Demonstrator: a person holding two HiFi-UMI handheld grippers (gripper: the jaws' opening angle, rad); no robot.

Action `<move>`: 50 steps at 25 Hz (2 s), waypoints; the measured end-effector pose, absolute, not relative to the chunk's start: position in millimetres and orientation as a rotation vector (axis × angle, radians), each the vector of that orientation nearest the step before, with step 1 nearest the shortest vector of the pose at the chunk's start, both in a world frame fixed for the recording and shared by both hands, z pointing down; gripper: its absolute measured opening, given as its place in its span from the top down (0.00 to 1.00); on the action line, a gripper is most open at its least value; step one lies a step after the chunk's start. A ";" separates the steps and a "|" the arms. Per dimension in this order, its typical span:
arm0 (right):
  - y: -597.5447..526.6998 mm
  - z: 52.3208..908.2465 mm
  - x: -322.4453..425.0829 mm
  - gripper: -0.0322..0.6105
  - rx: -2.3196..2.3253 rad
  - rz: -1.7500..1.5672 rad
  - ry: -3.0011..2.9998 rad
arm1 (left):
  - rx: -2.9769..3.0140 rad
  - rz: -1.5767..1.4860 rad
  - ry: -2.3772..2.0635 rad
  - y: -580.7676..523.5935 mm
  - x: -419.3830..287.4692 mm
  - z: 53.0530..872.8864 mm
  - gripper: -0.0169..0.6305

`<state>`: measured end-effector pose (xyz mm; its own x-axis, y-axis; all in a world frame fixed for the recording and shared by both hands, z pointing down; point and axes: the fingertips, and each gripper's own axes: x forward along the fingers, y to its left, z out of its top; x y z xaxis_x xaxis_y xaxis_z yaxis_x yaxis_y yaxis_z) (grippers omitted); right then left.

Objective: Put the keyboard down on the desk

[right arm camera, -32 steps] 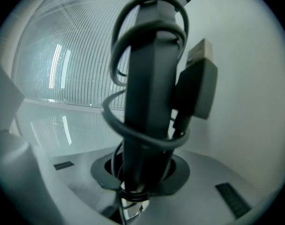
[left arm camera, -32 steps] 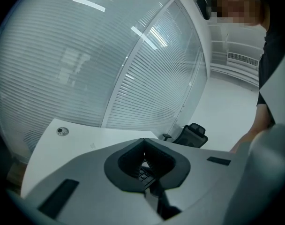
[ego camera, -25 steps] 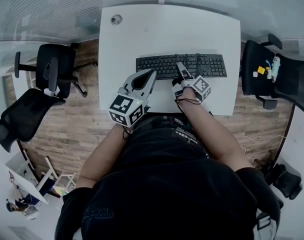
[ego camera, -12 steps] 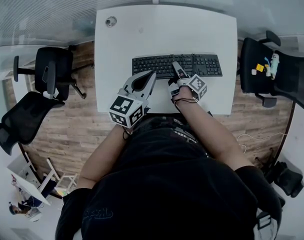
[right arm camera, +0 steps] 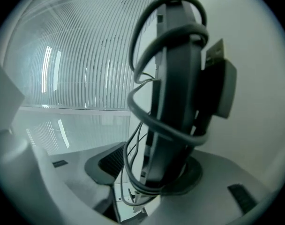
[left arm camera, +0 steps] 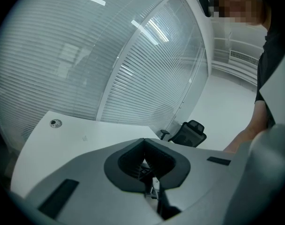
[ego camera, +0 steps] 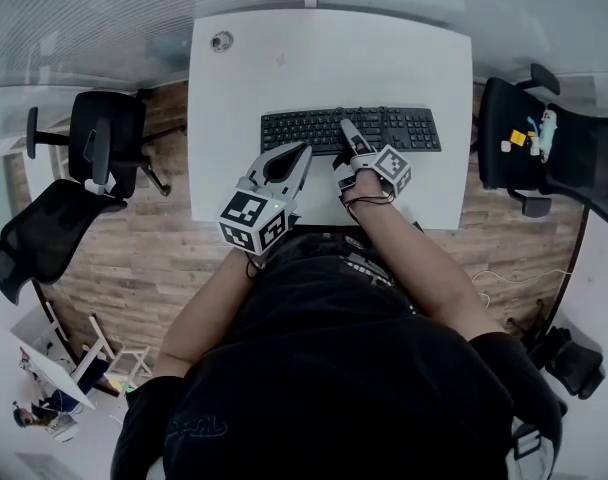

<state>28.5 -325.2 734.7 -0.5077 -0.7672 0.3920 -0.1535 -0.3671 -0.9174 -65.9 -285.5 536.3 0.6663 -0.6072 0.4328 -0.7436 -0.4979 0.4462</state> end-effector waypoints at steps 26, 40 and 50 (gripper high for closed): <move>-282.3 744.8 11.5 0.40 -1.286 -2.138 1.574 | 2.311 0.243 -1.062 -266.0 -79.4 513.8 0.95; -257.4 748.1 15.6 0.40 -1.322 -2.103 1.581 | 2.351 0.244 -1.050 -243.7 -90.8 504.2 0.95; -245.3 733.7 10.3 0.40 -1.341 -2.018 1.776 | 2.378 0.229 -1.041 -223.2 -103.6 493.7 0.95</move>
